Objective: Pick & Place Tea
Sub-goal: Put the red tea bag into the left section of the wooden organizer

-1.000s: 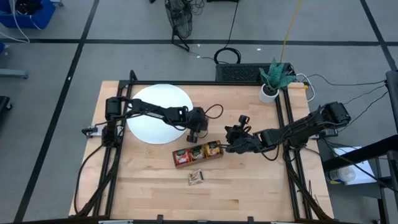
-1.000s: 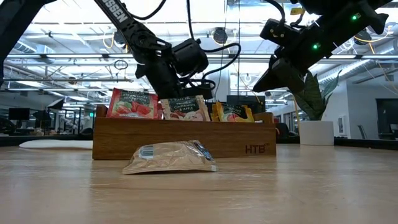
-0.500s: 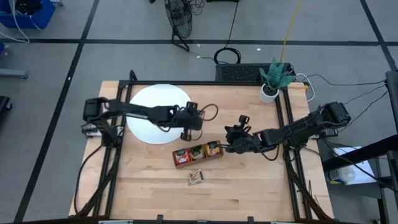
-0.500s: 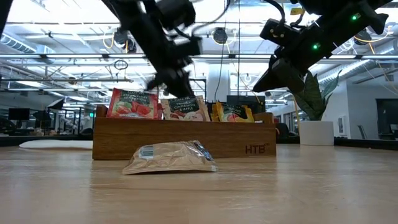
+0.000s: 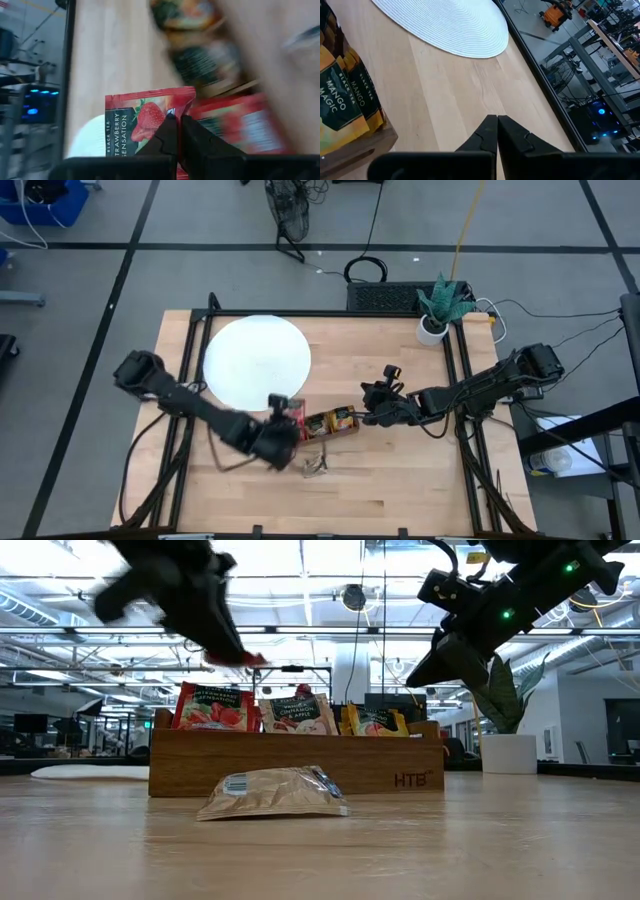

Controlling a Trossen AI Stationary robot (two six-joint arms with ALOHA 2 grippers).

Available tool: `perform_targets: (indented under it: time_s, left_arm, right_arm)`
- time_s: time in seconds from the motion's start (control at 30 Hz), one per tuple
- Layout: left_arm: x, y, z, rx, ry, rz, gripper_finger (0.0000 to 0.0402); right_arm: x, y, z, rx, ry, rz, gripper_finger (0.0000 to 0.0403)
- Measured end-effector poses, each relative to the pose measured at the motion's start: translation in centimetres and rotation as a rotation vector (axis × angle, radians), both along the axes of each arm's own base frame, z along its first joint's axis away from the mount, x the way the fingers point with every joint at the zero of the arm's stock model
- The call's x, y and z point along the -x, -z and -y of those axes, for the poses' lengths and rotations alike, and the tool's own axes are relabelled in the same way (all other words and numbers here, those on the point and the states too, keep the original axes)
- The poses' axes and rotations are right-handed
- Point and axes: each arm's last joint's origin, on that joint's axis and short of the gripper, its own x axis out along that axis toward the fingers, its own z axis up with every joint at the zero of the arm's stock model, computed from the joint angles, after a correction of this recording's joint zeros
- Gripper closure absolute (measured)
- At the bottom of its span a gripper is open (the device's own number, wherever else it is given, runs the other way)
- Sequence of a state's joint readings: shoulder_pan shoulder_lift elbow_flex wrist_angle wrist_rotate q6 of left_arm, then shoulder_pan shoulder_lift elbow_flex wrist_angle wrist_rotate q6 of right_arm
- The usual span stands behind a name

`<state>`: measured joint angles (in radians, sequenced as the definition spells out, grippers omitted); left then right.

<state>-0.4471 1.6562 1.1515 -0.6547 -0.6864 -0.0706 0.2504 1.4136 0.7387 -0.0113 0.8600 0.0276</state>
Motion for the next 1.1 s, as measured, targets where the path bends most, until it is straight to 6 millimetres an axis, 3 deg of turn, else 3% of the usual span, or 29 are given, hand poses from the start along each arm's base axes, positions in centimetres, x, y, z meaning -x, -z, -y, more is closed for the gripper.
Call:
perform_targets:
  time_s: [0.17,0.33,0.57,0.8,0.93,1.1]
  left_arm:
    - [1.6,0.8,4.1,0.079,-0.02,0.087,0.0391]
    - [1.4,2.8,6.0,0.142,-0.028,0.087,0.0391]
    - [0.5,4.8,5.1,0.148,-0.095,0.026,0.039]
    - [-0.4,6.7,3.7,0.156,-0.194,-0.031,0.0357]
    - [-0.6,6.7,3.3,0.168,-0.214,-0.033,0.0354]
    - [-0.3,5.4,3.1,0.203,-0.208,-0.022,0.0349]
  right_arm:
    - [-0.1,-0.1,0.0,-0.01,0.002,0.026,0.0403]
    - [-0.3,-0.4,-0.1,-0.019,0.002,0.062,0.0403]
    - [-0.6,-0.8,-0.2,-0.034,0.002,0.118,0.0403]
    - [-0.9,-0.9,-0.4,-0.092,-0.082,0.123,0.0403]
    - [-1.0,-0.9,-0.6,-0.114,-0.111,0.125,0.0403]
    - [-1.0,-0.9,-0.5,-0.112,-0.109,0.124,0.0403]
